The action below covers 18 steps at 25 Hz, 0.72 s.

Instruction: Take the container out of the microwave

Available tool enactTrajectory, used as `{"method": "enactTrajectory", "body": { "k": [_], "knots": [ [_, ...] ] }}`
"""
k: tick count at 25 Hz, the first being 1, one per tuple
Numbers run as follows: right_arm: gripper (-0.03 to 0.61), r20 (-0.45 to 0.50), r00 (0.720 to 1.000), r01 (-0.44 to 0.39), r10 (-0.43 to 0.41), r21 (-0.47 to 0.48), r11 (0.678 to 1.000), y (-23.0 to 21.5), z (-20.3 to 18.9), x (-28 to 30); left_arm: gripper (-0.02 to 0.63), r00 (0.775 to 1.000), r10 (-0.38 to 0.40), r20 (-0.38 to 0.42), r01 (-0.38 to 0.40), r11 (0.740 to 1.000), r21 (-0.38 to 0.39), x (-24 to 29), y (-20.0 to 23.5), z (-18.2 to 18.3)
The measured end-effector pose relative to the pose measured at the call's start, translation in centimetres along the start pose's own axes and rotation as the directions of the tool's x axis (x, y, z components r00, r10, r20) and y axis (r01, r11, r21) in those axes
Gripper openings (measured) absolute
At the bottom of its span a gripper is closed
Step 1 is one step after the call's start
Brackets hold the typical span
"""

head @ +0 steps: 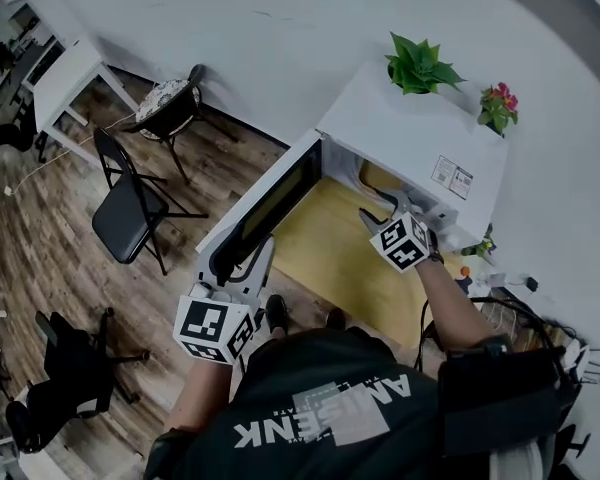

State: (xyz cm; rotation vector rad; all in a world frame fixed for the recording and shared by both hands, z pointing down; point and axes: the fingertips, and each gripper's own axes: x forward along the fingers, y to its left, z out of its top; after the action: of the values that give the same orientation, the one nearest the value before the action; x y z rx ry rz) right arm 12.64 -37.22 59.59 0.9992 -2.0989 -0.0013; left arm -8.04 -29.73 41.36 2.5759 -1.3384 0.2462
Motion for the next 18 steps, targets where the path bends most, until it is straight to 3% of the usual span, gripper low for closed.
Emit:
{"method": "enactTrajectory", "body": {
  "k": [11,18],
  "knots": [
    [0.201,-0.132,0.99,0.035,-0.045,-0.077,0.996,-2.4,-3.9,6.0,0.183,0.988,0.155,-0.026,-0.155,0.988,-0.021,-3.0,1.2,-1.2],
    [0.172,-0.203,0.977,0.033,-0.062,-0.141,0.989,-3.2,-5.1,7.9,0.183,0.981,0.19,-0.039,-0.192,0.981,-0.031,-4.0,1.7,-1.5]
  ]
}}
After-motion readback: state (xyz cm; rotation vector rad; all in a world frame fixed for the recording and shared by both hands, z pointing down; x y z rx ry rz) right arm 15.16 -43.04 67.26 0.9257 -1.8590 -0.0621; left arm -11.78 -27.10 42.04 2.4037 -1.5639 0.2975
